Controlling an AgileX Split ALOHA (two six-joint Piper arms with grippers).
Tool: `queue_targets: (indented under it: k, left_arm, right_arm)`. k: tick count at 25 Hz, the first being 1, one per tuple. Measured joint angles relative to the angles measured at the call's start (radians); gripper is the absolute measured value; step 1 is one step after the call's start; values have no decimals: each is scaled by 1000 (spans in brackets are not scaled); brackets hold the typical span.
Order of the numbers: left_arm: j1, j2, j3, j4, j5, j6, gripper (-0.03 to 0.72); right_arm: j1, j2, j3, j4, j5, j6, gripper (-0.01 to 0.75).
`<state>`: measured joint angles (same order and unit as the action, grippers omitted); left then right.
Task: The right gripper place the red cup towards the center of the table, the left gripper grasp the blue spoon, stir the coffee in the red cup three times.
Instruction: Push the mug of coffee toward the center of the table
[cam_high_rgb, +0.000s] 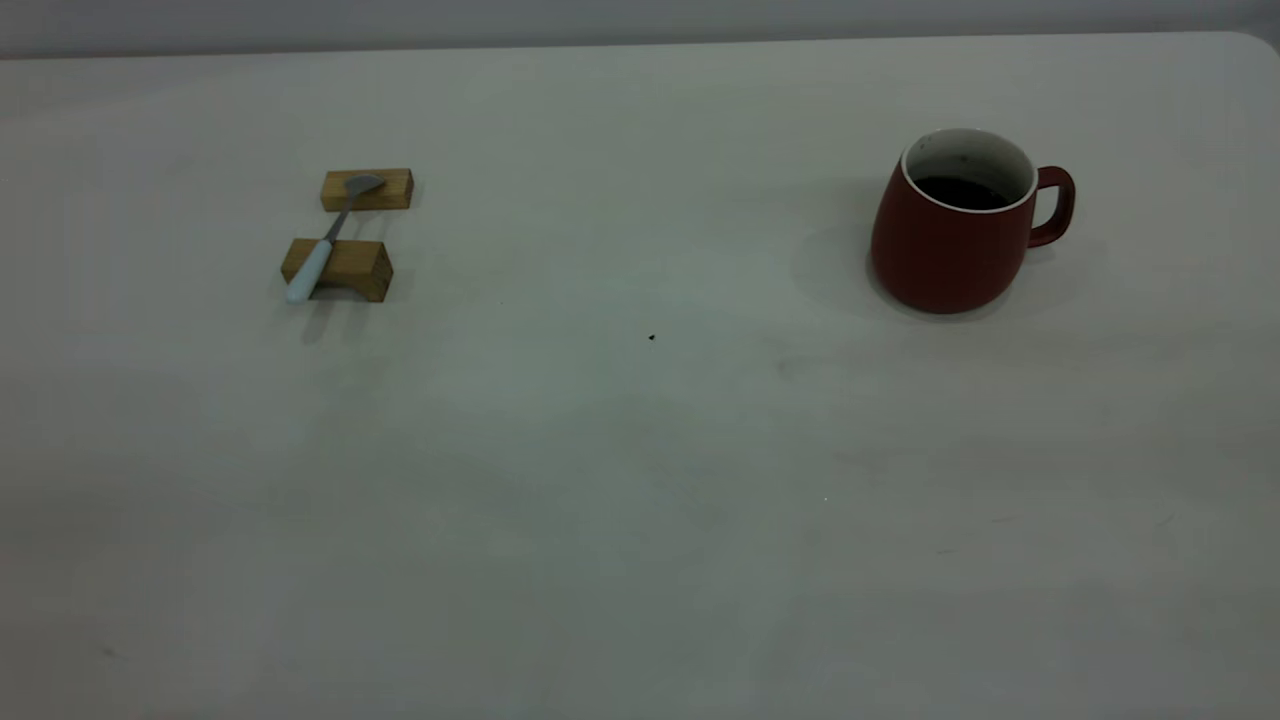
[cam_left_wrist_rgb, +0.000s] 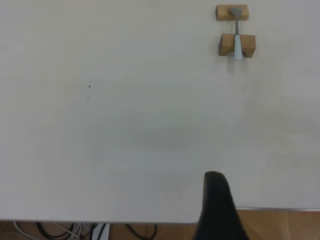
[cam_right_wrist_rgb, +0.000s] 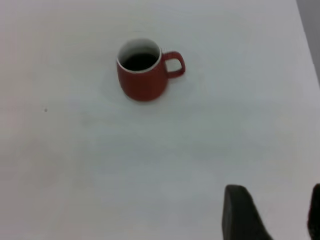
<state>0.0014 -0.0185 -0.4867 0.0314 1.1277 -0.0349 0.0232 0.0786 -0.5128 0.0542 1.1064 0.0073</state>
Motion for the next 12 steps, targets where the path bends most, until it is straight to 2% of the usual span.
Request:
queue_targets:
  k: [7, 9, 12]
  left_arm:
    - [0, 0, 0, 0, 1, 0, 577]
    - [0, 0, 0, 0, 2, 0, 577]
    - [0, 0, 0, 0, 2, 0, 577]
  right_arm:
    - [0, 357, -58, -79, -194, 29, 674]
    - [0, 477, -69, -85, -275, 30, 716]
    - [0, 673, -108, -101, -375, -15, 728]
